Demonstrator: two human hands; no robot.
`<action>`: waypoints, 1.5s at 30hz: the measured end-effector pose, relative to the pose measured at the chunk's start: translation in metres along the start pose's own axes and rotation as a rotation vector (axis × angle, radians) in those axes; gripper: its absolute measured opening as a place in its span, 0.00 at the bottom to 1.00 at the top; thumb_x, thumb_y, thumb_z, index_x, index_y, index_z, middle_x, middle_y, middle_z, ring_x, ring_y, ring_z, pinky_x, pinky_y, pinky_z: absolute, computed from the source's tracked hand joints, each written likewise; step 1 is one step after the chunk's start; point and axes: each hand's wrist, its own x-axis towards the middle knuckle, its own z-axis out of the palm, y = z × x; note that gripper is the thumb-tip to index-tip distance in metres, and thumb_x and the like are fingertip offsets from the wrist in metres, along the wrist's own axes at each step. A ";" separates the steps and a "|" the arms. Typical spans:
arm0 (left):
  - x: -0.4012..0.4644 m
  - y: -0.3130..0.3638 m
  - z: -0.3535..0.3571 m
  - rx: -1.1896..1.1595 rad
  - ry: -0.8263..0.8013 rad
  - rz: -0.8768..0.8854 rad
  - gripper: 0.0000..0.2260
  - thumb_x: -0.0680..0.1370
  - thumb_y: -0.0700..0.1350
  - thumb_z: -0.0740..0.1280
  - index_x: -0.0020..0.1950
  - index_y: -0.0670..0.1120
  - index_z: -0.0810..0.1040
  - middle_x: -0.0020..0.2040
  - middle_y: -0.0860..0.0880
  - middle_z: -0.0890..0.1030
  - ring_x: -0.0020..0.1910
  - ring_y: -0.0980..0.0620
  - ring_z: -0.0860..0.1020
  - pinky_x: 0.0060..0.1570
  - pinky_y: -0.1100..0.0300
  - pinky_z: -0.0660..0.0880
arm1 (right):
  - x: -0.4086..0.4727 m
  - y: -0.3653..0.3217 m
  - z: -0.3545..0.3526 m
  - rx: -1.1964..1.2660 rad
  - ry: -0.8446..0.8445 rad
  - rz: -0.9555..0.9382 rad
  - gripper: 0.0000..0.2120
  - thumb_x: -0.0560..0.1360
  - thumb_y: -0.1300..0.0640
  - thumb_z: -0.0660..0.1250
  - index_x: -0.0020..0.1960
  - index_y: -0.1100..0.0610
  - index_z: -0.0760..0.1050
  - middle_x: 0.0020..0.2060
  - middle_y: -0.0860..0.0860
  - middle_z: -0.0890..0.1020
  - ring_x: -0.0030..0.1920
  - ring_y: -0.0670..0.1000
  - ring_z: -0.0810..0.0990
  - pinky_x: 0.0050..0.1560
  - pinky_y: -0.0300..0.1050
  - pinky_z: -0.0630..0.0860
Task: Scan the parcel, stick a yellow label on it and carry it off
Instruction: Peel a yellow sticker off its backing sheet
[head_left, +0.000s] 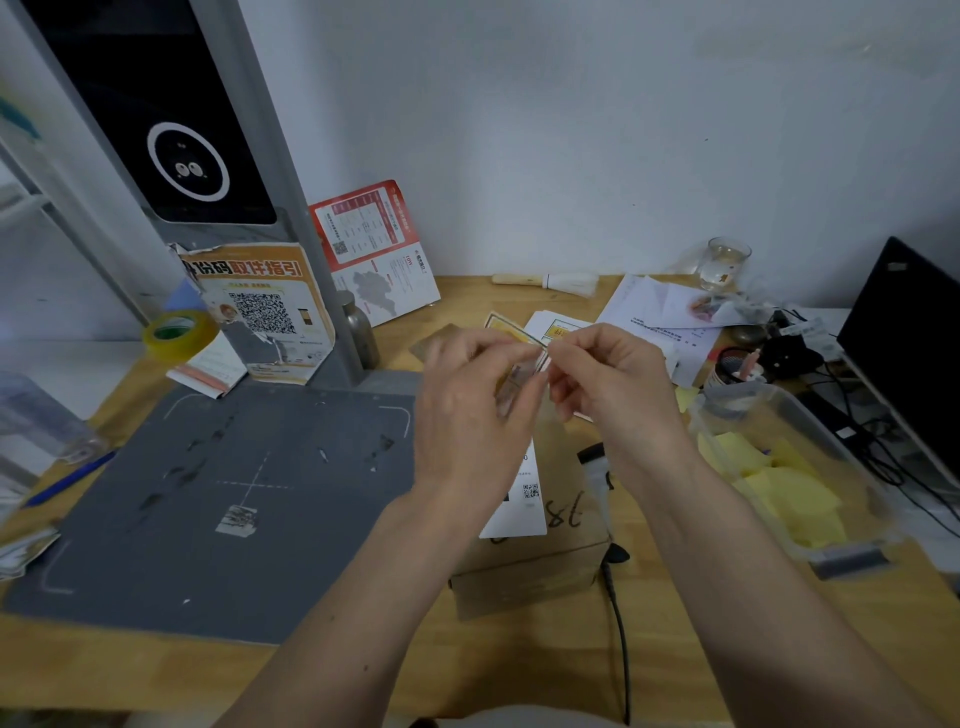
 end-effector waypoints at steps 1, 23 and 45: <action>-0.001 0.001 0.002 -0.089 -0.076 -0.036 0.11 0.74 0.48 0.70 0.56 0.51 0.81 0.52 0.56 0.77 0.55 0.58 0.72 0.54 0.58 0.73 | 0.001 0.000 0.000 0.043 -0.014 0.019 0.05 0.74 0.66 0.65 0.39 0.63 0.75 0.29 0.55 0.77 0.27 0.49 0.74 0.26 0.41 0.71; 0.006 0.008 -0.002 -0.418 -0.168 -0.166 0.08 0.79 0.41 0.64 0.47 0.48 0.84 0.36 0.52 0.82 0.39 0.49 0.78 0.38 0.62 0.74 | 0.001 0.001 0.003 0.123 -0.044 -0.183 0.05 0.67 0.68 0.73 0.44 0.65 0.81 0.31 0.55 0.81 0.29 0.46 0.77 0.30 0.36 0.75; 0.008 0.006 -0.005 -0.384 -0.170 -0.186 0.08 0.78 0.42 0.65 0.47 0.48 0.84 0.38 0.41 0.83 0.39 0.41 0.77 0.39 0.51 0.73 | 0.004 0.001 0.003 0.007 -0.042 -0.224 0.02 0.69 0.65 0.73 0.41 0.64 0.82 0.30 0.53 0.82 0.29 0.48 0.76 0.29 0.37 0.74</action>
